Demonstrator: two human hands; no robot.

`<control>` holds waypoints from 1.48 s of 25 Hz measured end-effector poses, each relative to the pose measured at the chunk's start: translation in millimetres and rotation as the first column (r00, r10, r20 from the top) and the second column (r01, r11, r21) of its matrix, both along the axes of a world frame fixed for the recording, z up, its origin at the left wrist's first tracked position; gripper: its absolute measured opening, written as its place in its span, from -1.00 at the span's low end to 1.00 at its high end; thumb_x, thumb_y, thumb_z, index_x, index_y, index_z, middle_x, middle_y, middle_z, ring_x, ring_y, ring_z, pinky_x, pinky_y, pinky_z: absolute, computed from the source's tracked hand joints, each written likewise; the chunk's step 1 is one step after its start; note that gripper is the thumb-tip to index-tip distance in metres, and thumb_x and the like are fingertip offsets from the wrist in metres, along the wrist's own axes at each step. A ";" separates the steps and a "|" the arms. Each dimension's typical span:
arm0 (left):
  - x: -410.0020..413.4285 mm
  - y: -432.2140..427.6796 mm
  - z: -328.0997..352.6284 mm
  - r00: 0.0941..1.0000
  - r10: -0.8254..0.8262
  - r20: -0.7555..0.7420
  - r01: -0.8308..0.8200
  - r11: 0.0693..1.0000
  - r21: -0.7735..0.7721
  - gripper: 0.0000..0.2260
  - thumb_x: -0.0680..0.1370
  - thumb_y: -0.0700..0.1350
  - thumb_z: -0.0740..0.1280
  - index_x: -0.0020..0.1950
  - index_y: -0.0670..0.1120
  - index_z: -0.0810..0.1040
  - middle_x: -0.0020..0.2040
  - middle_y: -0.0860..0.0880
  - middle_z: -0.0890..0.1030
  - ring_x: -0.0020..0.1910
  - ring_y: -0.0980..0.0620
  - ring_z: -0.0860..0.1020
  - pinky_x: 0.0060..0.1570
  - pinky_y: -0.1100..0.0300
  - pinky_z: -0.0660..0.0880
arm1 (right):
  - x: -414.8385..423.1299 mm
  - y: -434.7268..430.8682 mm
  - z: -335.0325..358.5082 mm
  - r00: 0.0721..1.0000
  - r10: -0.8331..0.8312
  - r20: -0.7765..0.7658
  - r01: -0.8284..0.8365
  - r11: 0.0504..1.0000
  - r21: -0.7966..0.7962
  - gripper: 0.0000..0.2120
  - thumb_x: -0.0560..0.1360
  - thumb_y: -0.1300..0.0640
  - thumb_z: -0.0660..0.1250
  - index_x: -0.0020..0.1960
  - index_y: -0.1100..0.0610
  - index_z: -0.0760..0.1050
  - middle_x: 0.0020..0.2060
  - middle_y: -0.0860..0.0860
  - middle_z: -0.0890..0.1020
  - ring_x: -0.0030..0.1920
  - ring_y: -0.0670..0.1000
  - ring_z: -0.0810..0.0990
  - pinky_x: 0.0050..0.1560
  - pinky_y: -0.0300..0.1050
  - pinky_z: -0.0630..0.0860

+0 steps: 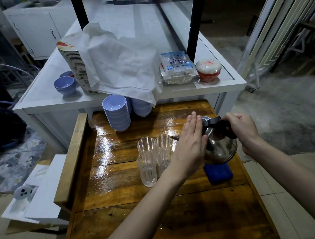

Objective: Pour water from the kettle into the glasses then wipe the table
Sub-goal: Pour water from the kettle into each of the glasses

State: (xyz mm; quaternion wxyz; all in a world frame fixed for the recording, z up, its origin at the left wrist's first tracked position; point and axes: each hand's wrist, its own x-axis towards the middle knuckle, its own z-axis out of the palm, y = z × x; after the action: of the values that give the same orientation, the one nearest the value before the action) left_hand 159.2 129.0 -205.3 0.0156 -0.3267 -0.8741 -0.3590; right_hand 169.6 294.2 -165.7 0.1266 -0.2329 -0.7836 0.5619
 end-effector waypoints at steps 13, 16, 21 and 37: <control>-14.3 4.5 -14.4 0.984 0.058 0.170 -0.070 0.995 0.068 -0.47 0.68 -0.02 0.01 0.58 -0.13 -0.14 0.59 -0.06 -0.17 0.56 0.09 -0.22 0.53 0.19 -0.19 | -28.1 1.0 -1.2 0.990 0.120 0.079 -0.134 0.967 0.217 -0.69 0.54 0.10 0.30 -0.33 0.20 0.59 -0.40 0.08 0.59 -0.30 0.02 0.54 -0.28 -0.13 0.45; -14.6 3.6 -14.7 0.981 0.063 0.186 -0.077 0.995 0.071 -0.47 0.68 -0.02 0.01 0.57 -0.12 -0.15 0.59 -0.05 -0.19 0.55 0.10 -0.24 0.52 0.21 -0.20 | -28.6 -1.0 1.7 0.988 0.137 0.078 -0.152 0.958 0.244 -0.69 0.55 0.10 0.30 -0.36 0.14 0.58 -0.41 0.06 0.59 -0.31 0.00 0.55 -0.30 -0.15 0.42; -14.3 4.4 -12.6 0.976 0.060 0.211 -0.079 0.994 0.081 -0.47 0.69 -0.03 0.00 0.57 -0.12 -0.17 0.58 -0.05 -0.22 0.55 0.10 -0.25 0.50 0.24 -0.23 | -28.6 -2.7 4.1 0.985 0.147 0.088 -0.166 0.945 0.283 -0.68 0.56 0.09 0.29 -0.36 0.11 0.56 -0.40 0.04 0.59 -0.31 -0.04 0.55 -0.33 -0.19 0.39; -17.2 2.3 -13.3 0.966 0.069 0.249 -0.097 0.990 0.101 -0.47 0.68 -0.01 0.00 0.57 -0.11 -0.17 0.59 -0.03 -0.21 0.55 0.12 -0.24 0.46 0.30 -0.25 | -33.2 -2.2 3.5 0.982 0.164 0.094 -0.186 0.927 0.324 -0.70 0.55 0.05 0.31 -0.27 0.17 0.65 -0.32 0.09 0.67 -0.18 0.09 0.65 -0.08 0.12 0.61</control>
State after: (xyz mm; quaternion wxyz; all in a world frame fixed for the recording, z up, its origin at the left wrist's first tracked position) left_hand 142.0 131.4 -218.6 -0.0592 -0.2417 -0.8606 -0.4444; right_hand 136.5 292.0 -162.2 0.0874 -0.1556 -0.8883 0.4231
